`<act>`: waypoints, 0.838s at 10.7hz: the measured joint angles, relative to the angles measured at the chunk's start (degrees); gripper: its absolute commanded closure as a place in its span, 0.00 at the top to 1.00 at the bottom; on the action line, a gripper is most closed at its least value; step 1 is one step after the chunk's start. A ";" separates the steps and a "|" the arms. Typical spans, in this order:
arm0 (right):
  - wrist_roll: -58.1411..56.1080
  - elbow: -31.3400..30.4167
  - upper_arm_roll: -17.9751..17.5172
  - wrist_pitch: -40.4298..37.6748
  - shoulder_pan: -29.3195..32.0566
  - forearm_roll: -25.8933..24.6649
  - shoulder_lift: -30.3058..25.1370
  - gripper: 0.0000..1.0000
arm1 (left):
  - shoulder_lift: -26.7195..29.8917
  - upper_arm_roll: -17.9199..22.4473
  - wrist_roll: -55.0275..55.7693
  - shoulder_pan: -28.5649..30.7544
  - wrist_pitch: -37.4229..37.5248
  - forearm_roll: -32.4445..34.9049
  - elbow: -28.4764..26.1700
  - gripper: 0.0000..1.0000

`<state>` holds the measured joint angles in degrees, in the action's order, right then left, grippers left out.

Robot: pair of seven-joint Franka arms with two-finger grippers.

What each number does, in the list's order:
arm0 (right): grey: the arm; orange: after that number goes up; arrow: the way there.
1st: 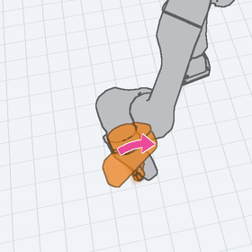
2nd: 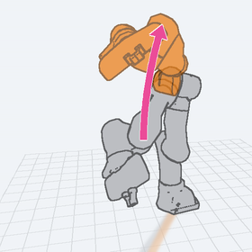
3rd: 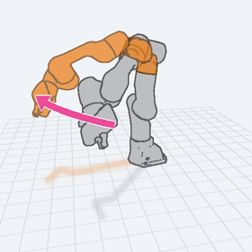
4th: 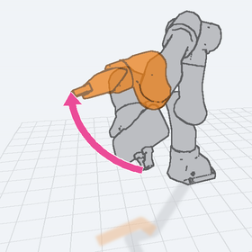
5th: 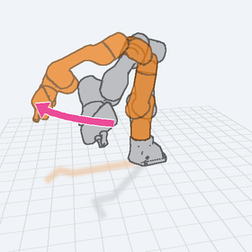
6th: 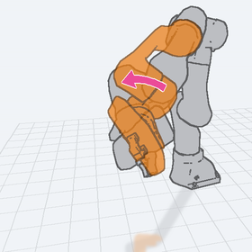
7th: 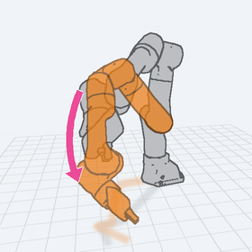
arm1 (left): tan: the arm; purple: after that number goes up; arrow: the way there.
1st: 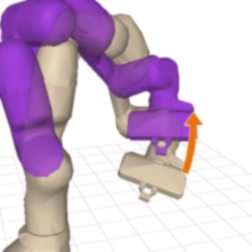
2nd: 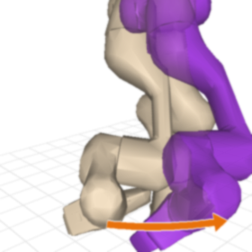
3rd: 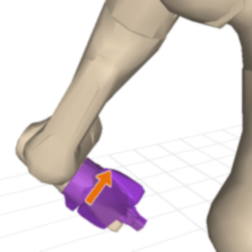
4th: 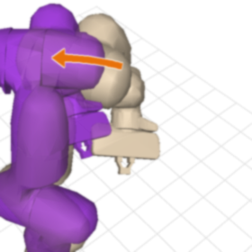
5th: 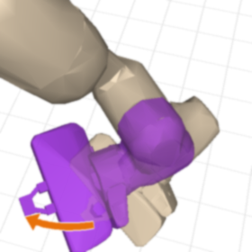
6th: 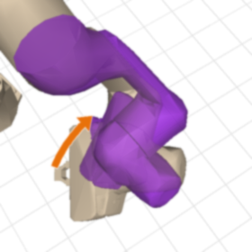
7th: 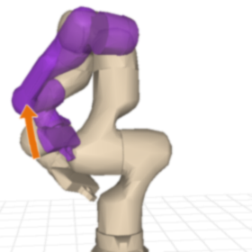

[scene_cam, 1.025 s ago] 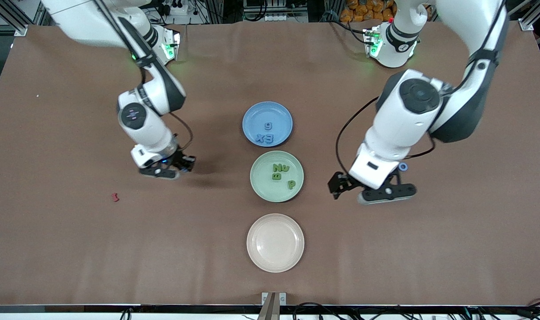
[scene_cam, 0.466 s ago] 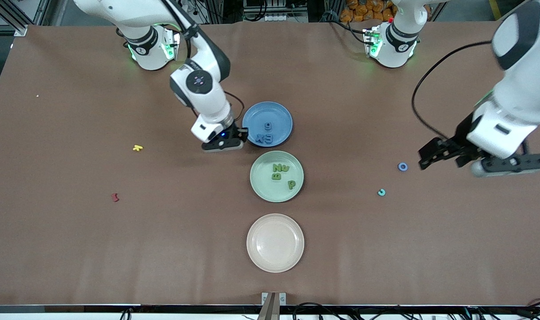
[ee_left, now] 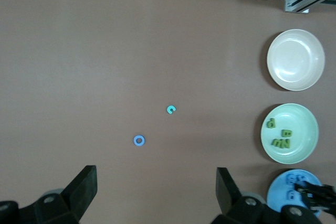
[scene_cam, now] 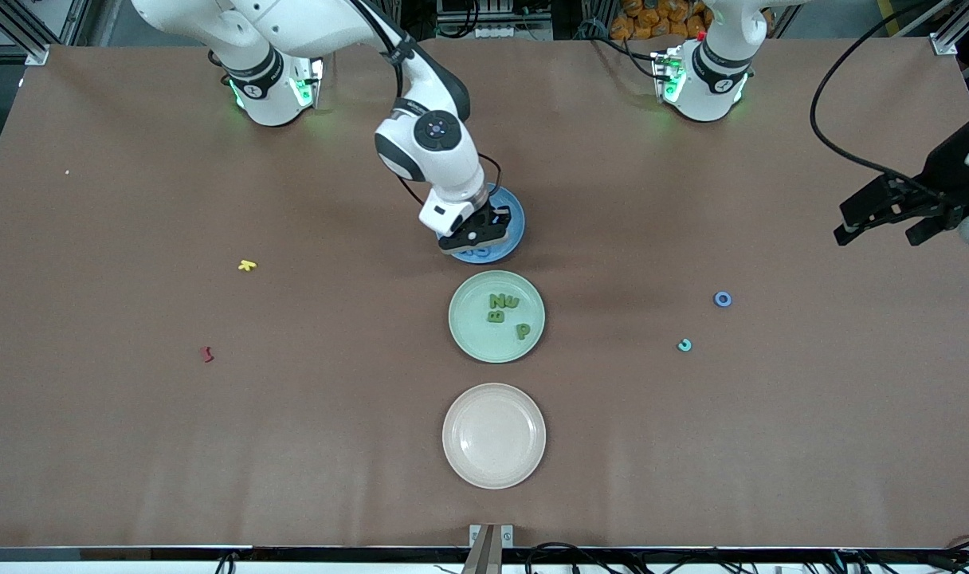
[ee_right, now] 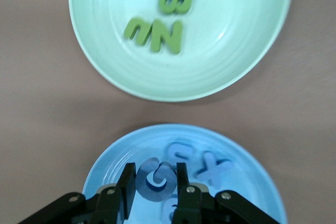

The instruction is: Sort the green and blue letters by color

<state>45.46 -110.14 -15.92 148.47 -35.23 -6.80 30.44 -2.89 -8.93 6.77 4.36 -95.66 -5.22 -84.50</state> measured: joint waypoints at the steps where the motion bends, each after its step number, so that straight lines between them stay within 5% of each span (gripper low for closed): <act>1: 0.13 0.67 0.01 0.00 -0.91 0.00 1.52 0.19 | 0.41 1.39 -0.08 -0.15 0.11 -1.22 -0.23 1.00; 2: 0.34 0.87 -0.01 0.00 -1.48 0.00 2.13 0.95 | 0.50 2.61 -0.21 -0.20 0.13 -1.40 -0.31 1.00; 9: 3.44 2.98 0.21 -9.55 -0.13 0.00 -0.30 1.00 | 1.91 3.61 -0.52 -2.87 3.63 5.26 -0.51 1.00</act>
<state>48.90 -107.15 -15.71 138.91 -35.35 -6.80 30.14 -0.98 -5.32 6.25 1.50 -92.03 0.04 -85.00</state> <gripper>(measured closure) 0.004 0.000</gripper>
